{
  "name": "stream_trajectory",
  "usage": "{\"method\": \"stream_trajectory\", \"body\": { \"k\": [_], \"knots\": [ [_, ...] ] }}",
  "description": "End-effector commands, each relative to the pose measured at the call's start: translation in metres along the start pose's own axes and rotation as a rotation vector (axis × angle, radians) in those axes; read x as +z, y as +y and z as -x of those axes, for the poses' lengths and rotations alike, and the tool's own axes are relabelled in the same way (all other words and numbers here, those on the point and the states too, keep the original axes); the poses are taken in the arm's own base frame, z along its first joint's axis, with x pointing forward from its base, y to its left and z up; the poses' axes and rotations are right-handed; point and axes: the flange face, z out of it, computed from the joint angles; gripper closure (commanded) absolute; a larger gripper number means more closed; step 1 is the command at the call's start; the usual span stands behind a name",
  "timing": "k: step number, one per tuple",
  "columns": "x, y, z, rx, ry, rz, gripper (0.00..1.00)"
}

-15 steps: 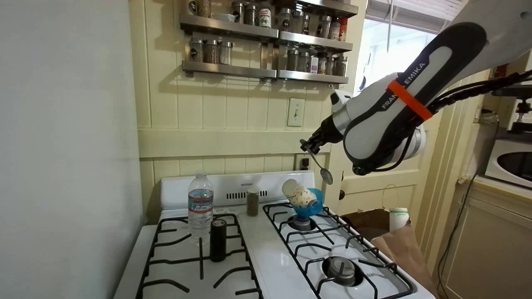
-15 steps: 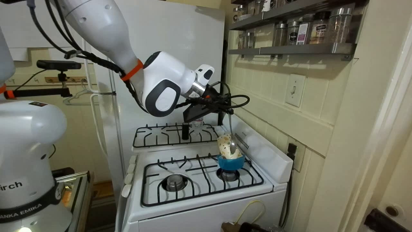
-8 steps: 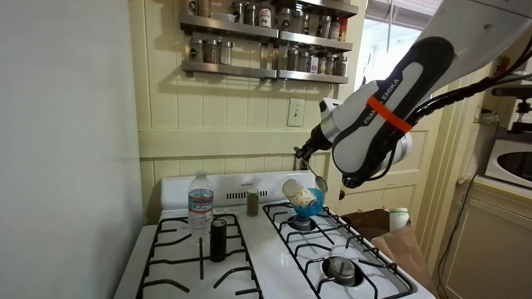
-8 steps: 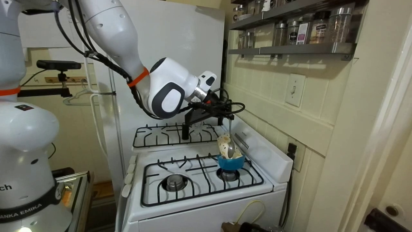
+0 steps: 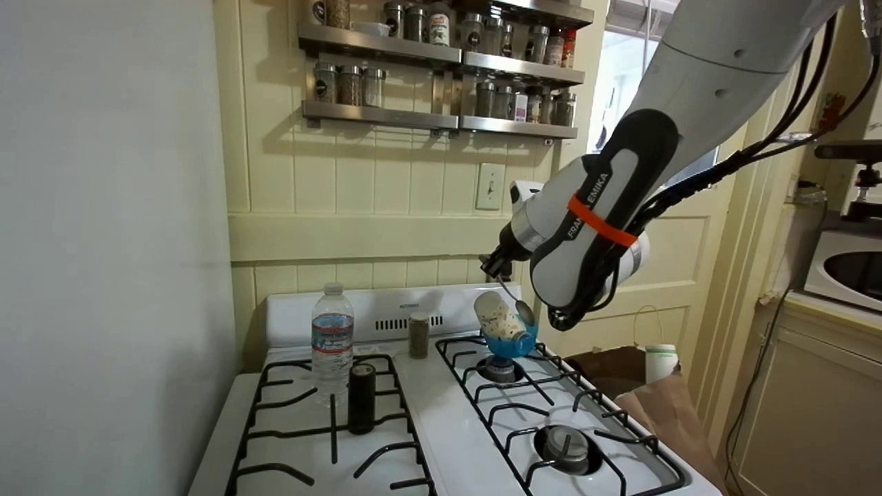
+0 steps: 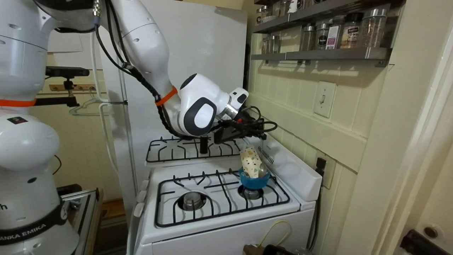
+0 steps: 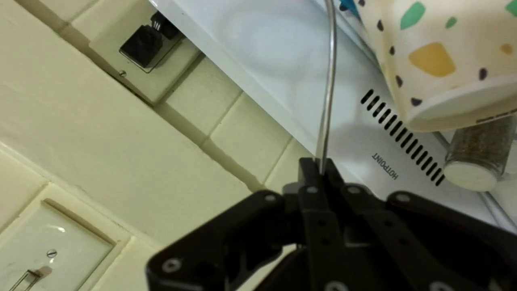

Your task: Move the spoon slightly backwards

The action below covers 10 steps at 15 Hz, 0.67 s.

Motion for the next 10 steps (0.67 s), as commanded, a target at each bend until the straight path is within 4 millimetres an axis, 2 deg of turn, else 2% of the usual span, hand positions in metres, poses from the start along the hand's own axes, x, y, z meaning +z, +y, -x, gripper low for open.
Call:
{"method": "stream_trajectory", "body": {
  "k": [1,3,6,10],
  "knots": [
    [0.026,-0.003,-0.001,0.0,-0.026,-0.019,0.99],
    [0.035,-0.008,-0.001,0.003,-0.027,-0.051,0.69],
    [0.044,-0.018,0.0,0.003,-0.031,-0.111,0.47],
    [0.04,-0.023,0.002,0.006,-0.035,-0.159,0.18]
  ]
}}
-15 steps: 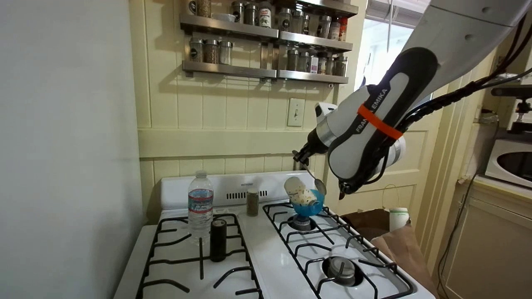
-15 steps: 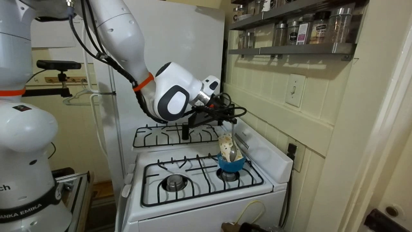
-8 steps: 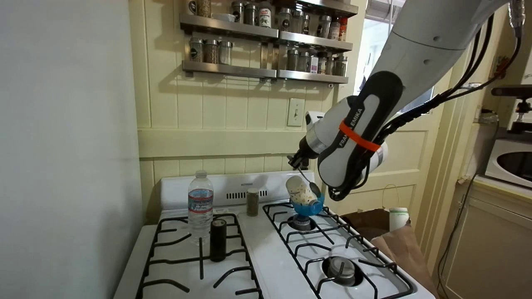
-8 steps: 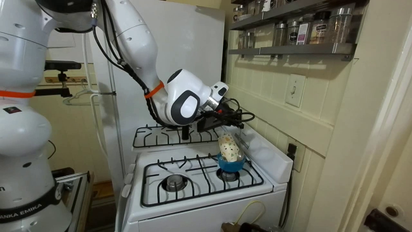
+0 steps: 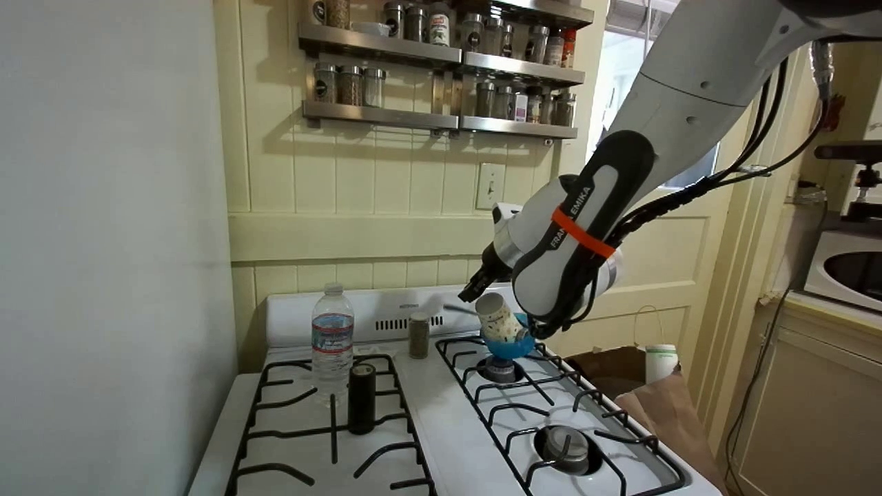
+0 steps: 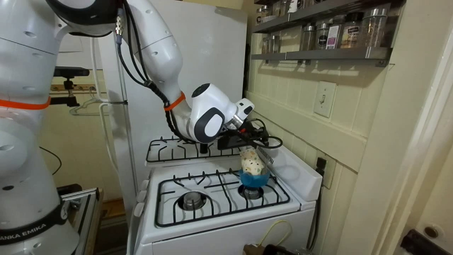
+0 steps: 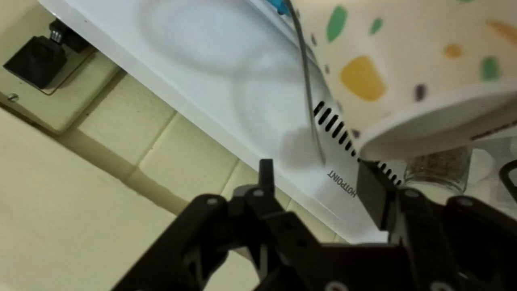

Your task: Move the spoon slightly backwards

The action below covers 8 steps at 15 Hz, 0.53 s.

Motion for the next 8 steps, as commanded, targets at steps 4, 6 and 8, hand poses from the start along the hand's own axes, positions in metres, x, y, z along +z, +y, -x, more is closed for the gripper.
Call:
{"method": "stream_trajectory", "body": {
  "k": [4,6,8],
  "knots": [
    [-0.01,-0.001,0.006,-0.027,-0.018,-0.066,0.0],
    [-0.021,0.004,0.003,-0.032,0.005,-0.06,0.0],
    [-0.039,0.01,-0.003,-0.042,0.038,-0.044,0.0]
  ]
}}
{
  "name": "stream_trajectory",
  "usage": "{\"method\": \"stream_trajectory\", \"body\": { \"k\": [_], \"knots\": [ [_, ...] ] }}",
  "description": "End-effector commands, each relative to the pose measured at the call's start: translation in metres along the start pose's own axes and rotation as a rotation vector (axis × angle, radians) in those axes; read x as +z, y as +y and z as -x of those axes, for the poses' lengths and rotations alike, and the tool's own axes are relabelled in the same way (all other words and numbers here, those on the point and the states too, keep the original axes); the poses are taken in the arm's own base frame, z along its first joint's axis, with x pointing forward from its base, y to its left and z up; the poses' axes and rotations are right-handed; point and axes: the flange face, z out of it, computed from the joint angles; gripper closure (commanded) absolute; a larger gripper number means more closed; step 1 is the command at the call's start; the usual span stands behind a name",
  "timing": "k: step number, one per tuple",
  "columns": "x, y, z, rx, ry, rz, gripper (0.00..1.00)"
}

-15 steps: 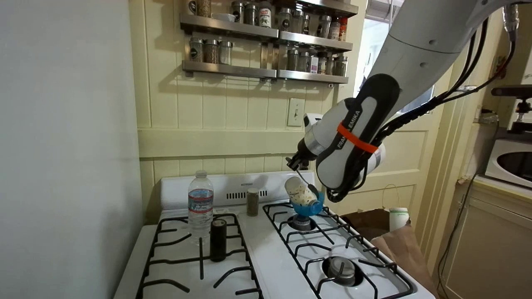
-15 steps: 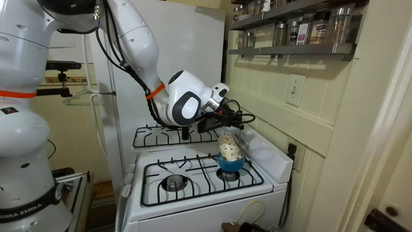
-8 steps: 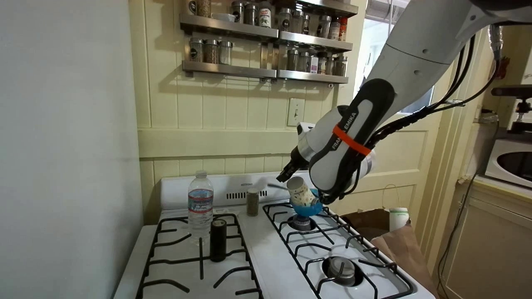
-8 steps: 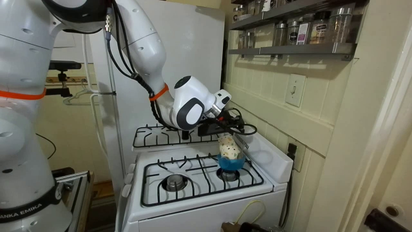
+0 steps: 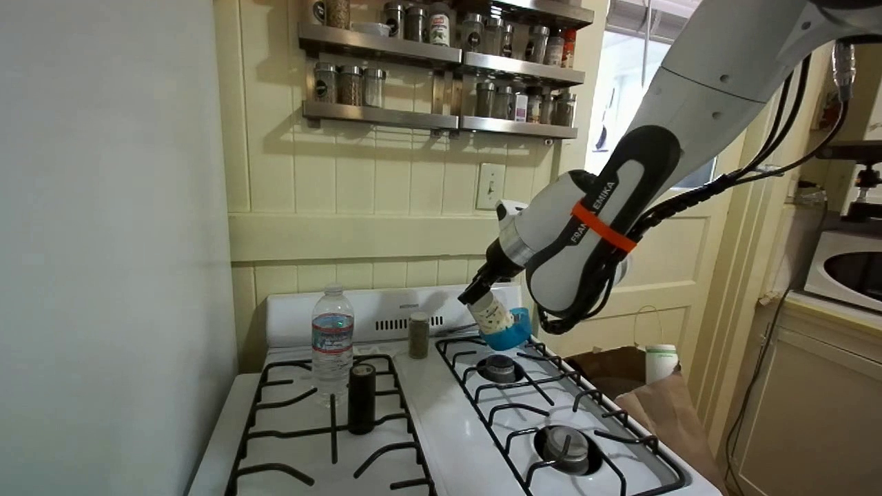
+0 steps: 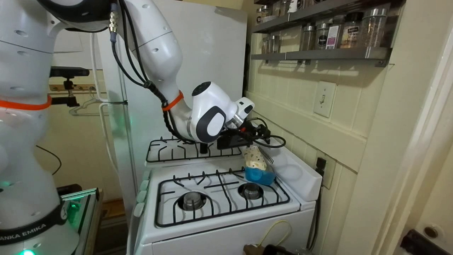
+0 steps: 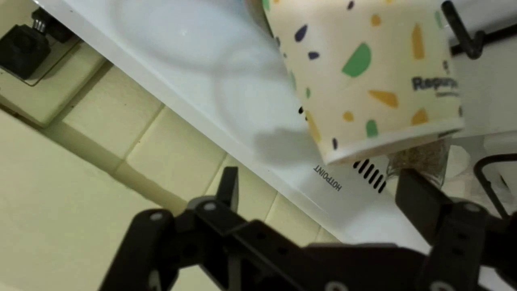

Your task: Move the spoon slightly backwards

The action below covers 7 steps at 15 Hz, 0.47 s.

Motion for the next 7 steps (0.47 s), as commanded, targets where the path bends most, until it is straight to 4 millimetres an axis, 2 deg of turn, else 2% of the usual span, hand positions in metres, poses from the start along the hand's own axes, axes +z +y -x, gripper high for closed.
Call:
{"method": "stream_trajectory", "body": {
  "k": [1,3,4,5,7],
  "knots": [
    [-0.04,0.0,-0.011,-0.039,0.04,0.0,0.0],
    [-0.064,-0.013,-0.025,-0.155,0.086,-0.018,0.0],
    [-0.073,-0.03,-0.031,-0.226,0.098,-0.05,0.0],
    [-0.047,-0.008,-0.03,-0.149,0.088,-0.015,0.0],
    [-0.055,-0.011,-0.036,-0.154,0.102,-0.014,0.0]
  ]
}}
